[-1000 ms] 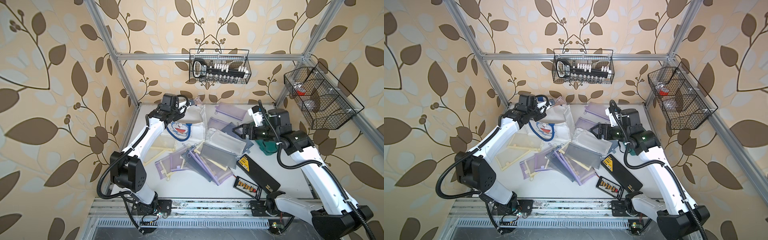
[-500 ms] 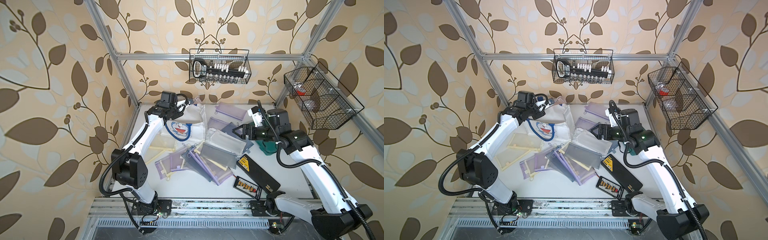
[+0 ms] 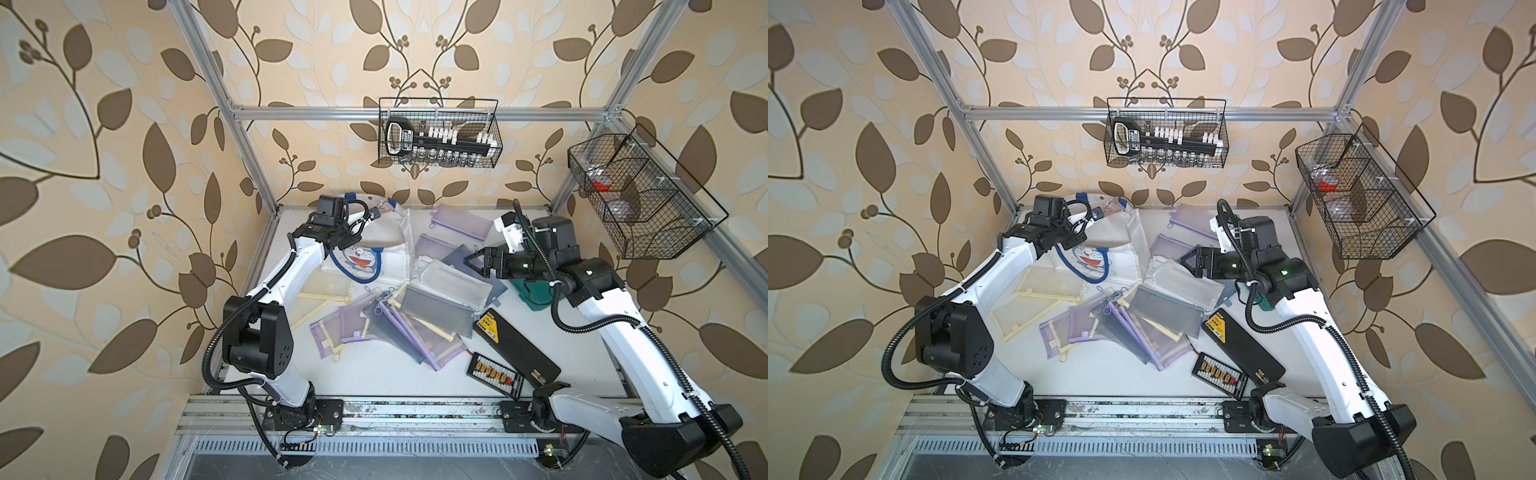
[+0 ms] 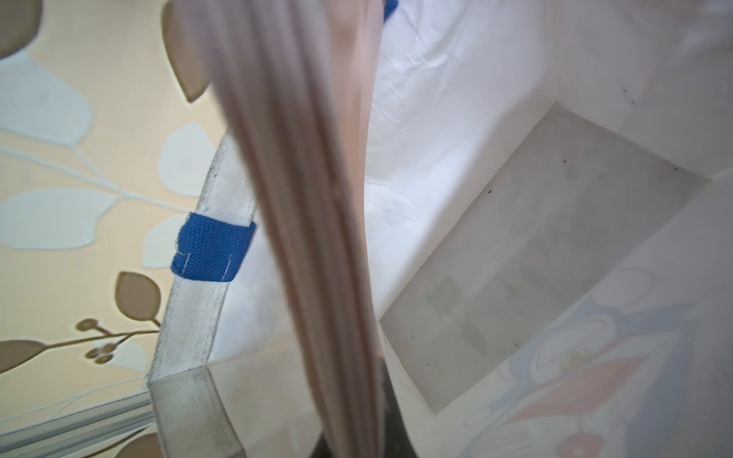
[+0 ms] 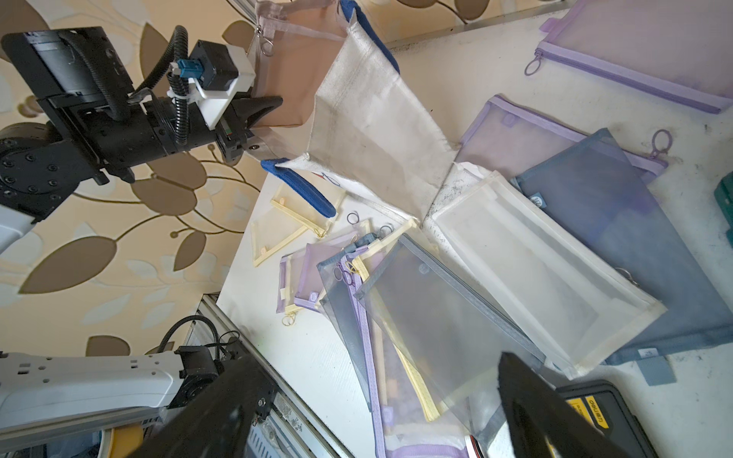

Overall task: Put the pencil pouch into the canvas bag
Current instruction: Place the pencil pouch in the canvas bag, then adjust the pencil pouch in the pencil pouch.

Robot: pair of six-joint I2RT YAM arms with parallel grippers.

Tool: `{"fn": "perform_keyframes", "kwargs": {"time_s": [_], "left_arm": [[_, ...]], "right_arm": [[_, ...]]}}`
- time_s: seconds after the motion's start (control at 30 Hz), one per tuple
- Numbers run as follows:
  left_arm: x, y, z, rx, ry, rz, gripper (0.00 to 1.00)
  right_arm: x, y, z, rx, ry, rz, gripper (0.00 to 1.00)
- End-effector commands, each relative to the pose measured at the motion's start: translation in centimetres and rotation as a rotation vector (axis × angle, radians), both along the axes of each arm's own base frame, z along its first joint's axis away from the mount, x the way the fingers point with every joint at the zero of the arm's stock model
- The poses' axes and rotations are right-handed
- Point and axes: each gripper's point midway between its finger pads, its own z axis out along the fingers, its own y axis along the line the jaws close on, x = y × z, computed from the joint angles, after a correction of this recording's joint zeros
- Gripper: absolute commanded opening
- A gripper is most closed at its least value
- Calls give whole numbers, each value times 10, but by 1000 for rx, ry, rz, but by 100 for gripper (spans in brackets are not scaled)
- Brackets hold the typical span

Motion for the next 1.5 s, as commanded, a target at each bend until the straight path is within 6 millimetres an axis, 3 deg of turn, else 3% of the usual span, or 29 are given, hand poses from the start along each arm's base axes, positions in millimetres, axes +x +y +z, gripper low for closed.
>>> {"fn": "perform_keyframes", "kwargs": {"time_s": [0.0,0.07,0.13,0.4,0.57,0.73,0.87,1.0,1.2,1.33,1.47], "left_arm": [[-20,-1,29,2,-81,-60,18],[-30,0,34,-17,-100,-55,34],[-38,2,42,-26,-134,-48,41],[-44,1,62,-143,-99,19,51],[-67,-16,86,-411,20,73,54],[-68,-6,116,-761,100,377,70],[-69,-15,122,-925,266,501,72],[-89,-30,104,-1016,448,592,75],[-179,-54,72,-1008,586,642,78],[-239,-83,28,-1027,746,669,78],[-268,-109,-9,-1084,847,696,76]], "right_arm": [[4,-2,16,7,-39,-15,92],[4,-2,15,6,-39,-16,92],[4,-2,12,11,-36,-19,92],[5,2,11,29,-33,-6,92],[-1,-2,10,23,-44,-14,92],[-2,-3,5,22,-43,-22,92],[1,-2,0,15,-27,-21,92],[2,-3,-27,-46,49,-1,92],[-6,2,-74,-60,171,34,92],[-9,18,-102,-35,240,83,92],[-10,40,-126,-39,297,156,91]]}}
